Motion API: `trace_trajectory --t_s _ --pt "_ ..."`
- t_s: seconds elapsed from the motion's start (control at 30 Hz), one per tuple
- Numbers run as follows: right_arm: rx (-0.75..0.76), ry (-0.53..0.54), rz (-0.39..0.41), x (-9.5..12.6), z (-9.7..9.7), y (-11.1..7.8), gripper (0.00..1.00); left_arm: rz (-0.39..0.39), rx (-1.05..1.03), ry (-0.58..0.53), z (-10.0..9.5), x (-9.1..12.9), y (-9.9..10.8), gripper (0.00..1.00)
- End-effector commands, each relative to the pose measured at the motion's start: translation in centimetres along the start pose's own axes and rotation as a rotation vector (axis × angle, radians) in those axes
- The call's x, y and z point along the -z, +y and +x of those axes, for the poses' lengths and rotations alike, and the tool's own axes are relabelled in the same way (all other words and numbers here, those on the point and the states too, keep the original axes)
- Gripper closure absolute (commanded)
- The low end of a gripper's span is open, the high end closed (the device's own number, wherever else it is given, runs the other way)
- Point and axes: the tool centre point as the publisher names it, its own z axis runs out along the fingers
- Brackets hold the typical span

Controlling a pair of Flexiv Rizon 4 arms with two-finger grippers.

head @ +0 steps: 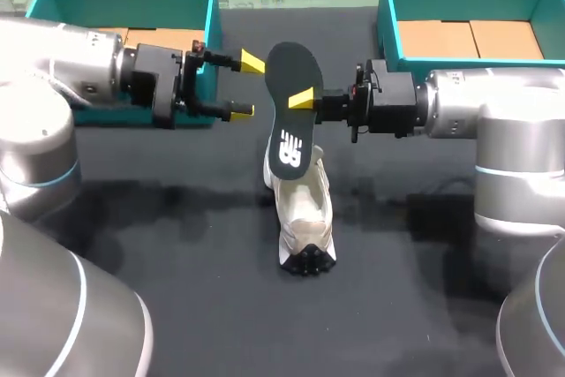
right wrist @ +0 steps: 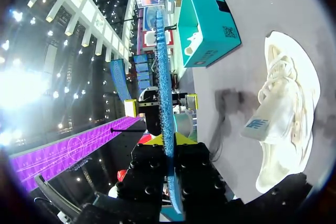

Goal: Take the shoe out of the shoebox, open the shoe tongue, remove and reinsert the insole, then place the shoe into the shoebox

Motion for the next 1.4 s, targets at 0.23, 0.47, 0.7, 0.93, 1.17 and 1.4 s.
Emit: trace_trajectory --t_s 0.23,0.47,0.7,0.93,1.17,1.4 --pt "0.0 -0.004 0.001 -0.1 0.0 0.0 1.0 -0.138 0.062 -0.077 0.1 -1.5 -1.2 0.0" --pt "-0.006 -0.014 -0.001 0.0 -1.1 -0.5 1.0 -0.149 0.065 -0.091 -0.8 -2.0 -1.2 0.0" --pt "-0.02 -0.005 -0.014 0.3 -2.0 -1.1 1.0 -0.149 0.067 -0.069 -0.1 -3.1 -0.8 0.13" --pt "-0.022 0.002 -0.009 -0.1 -2.0 -1.1 1.0 -0.121 0.074 -0.071 0.6 -4.0 -0.3 0.45" --pt "-0.021 0.003 -0.001 -0.1 -2.0 -1.2 1.0 -0.109 0.07 -0.071 1.0 -4.9 -0.1 0.54" --pt "-0.021 0.004 0.006 -0.2 -1.9 -1.2 1.0 -0.11 0.068 -0.071 1.3 -5.7 -0.2 0.6"
